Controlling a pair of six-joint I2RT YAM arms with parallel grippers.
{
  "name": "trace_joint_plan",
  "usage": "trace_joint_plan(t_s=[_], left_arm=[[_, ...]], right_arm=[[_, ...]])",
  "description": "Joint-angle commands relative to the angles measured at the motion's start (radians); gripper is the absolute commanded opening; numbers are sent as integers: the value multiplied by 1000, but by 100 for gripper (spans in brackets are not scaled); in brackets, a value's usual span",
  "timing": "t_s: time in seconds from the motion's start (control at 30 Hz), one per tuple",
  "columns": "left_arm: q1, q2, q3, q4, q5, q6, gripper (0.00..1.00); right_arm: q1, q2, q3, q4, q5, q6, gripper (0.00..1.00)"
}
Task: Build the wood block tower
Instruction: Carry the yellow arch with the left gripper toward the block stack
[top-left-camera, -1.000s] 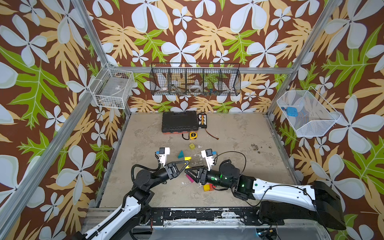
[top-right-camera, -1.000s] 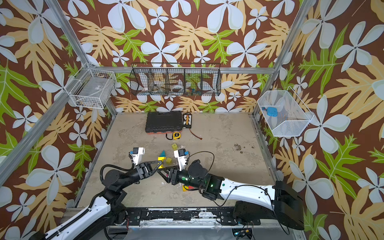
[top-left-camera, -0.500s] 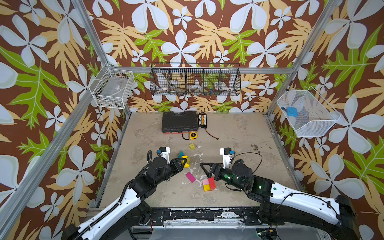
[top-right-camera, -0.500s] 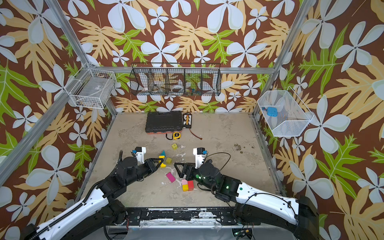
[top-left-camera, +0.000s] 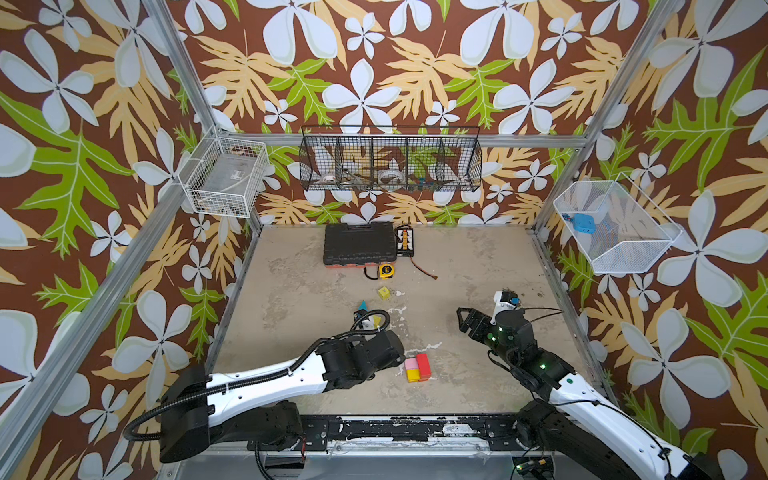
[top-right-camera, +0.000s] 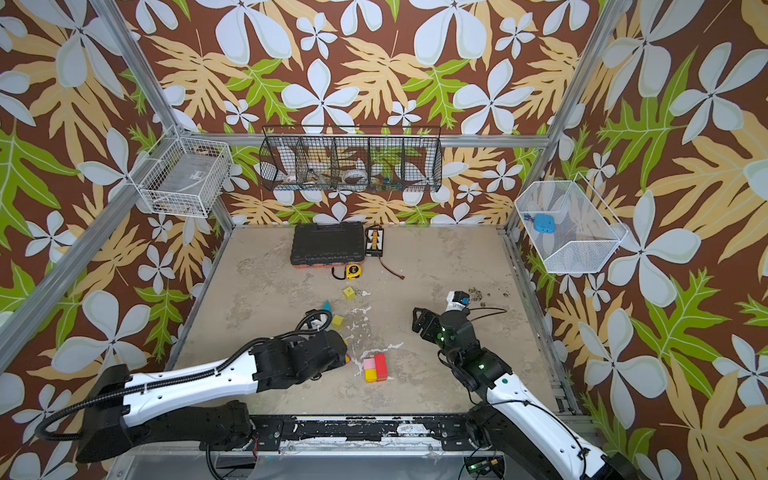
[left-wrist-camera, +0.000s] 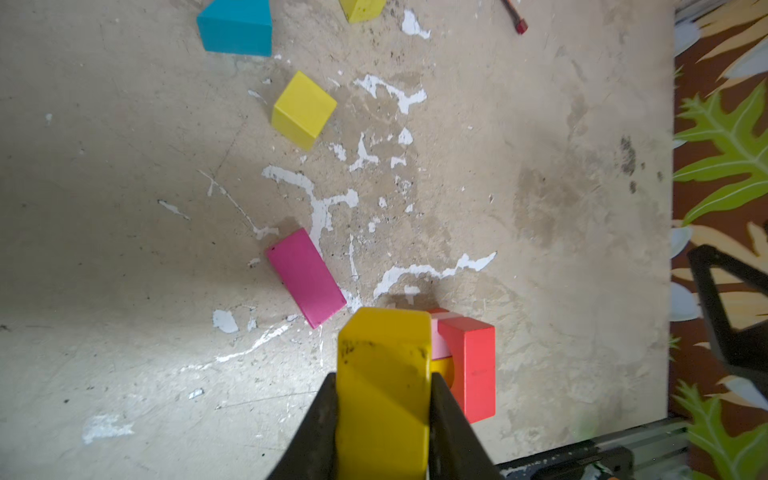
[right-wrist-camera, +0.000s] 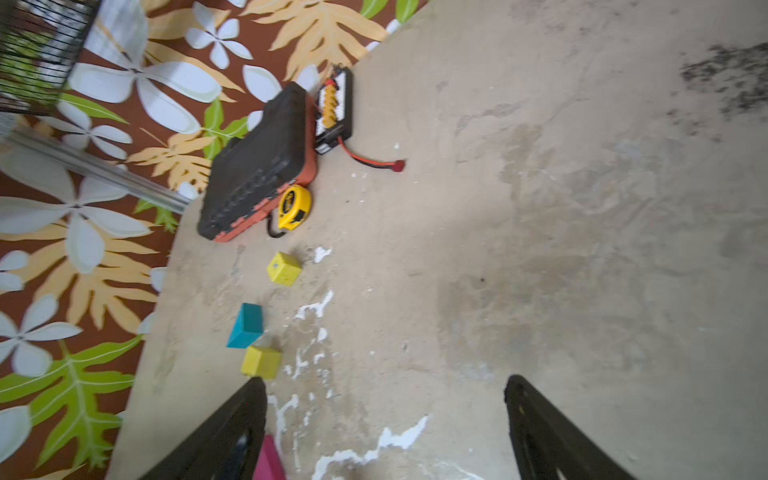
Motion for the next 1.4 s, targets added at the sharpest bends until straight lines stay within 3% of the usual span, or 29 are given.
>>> trace_joint_plan(t_s=[0.0, 0.1, 0.23, 0.4, 1.37], left_arm=[[-48, 78, 67, -97, -93, -80, 0], [-96, 182, 154, -211, -136, -161, 0], [-106, 296, 218, -240, -109, -160, 0], [-109, 376, 261, -243, -86, -145, 0], [-108, 527, 344, -209, -20, -114, 2]], right_arm=[[-13, 26, -16, -13, 46, -69, 89], [-12, 36, -46, 6, 119, -81, 89], [-12, -2, -91, 30, 196, -88, 90], [-12, -11, -105, 33, 179, -97, 90], [-12, 7, -132, 62, 11, -106, 90]])
